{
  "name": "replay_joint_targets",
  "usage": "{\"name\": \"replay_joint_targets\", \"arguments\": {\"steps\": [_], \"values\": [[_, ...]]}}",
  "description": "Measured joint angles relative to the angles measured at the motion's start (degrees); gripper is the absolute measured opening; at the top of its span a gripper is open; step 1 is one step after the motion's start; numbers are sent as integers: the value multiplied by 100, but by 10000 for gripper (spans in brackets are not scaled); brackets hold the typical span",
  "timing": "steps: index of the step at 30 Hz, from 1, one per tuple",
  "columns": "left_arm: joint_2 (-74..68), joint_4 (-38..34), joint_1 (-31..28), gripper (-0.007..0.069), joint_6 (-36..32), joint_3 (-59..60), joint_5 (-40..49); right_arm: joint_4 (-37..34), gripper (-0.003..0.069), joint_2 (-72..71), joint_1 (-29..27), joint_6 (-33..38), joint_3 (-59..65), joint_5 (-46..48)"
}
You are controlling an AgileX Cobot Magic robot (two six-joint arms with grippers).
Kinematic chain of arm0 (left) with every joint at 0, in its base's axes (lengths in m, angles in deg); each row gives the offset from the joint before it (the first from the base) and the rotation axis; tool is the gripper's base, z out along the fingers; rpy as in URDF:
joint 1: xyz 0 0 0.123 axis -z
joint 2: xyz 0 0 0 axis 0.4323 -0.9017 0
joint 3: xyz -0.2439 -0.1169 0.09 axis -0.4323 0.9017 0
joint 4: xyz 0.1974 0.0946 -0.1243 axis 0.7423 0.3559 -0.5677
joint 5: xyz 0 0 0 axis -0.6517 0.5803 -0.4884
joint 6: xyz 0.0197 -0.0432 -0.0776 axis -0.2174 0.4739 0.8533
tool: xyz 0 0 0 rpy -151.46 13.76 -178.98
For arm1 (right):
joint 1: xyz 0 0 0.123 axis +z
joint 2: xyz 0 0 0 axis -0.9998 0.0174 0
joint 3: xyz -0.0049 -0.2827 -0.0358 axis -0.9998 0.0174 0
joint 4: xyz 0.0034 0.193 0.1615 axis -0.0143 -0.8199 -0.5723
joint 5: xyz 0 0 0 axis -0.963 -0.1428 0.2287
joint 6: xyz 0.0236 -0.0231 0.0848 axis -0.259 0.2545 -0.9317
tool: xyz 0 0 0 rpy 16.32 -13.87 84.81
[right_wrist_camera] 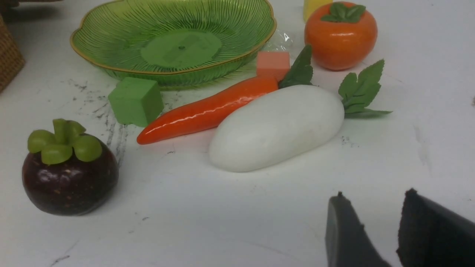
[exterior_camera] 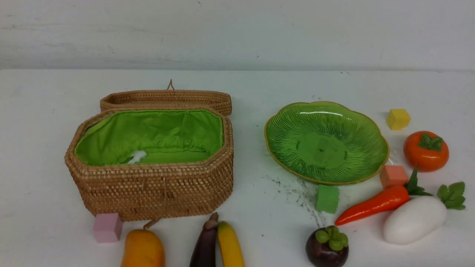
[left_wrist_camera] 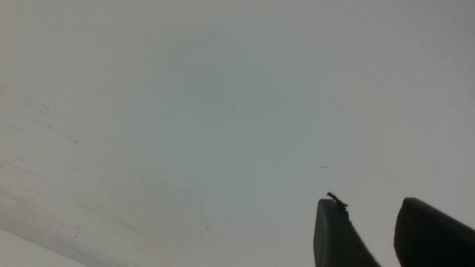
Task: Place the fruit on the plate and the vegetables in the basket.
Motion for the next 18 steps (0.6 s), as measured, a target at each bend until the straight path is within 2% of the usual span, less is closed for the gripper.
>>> {"name": "replay_joint_targets", "arguments": {"steps": [4, 10, 13, 18], "values": [[-1022, 20, 0, 239, -46, -1450, 1511, 0, 243, 0, 0, 0, 0, 0], [-2504, 38, 0, 239, -315, -2412, 3842, 0, 243, 0, 0, 0, 0, 0], [-3232, 131, 0, 239, -582, -2447, 4346, 0, 243, 0, 0, 0, 0, 0], [-4047, -201, 0, 239, -676, -2459, 4945, 0, 243, 0, 0, 0, 0, 0]]}}
